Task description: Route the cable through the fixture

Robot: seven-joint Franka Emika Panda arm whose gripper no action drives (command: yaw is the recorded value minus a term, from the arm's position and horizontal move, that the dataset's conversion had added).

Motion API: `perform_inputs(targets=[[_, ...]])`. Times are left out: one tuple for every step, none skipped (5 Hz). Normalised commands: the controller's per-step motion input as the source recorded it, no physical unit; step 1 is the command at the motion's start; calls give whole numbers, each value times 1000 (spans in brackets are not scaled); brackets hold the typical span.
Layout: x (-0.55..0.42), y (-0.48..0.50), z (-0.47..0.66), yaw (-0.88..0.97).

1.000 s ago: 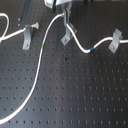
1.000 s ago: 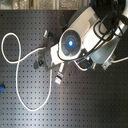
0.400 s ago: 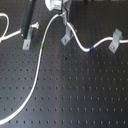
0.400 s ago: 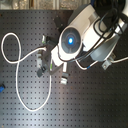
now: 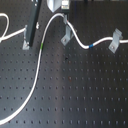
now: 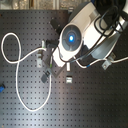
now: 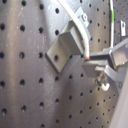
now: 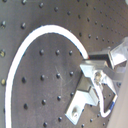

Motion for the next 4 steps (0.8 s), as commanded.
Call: perform_inputs(targets=[[-48, 140, 193, 0], [333, 338, 587, 229], [316, 295, 748, 214], [252, 66, 632, 191]])
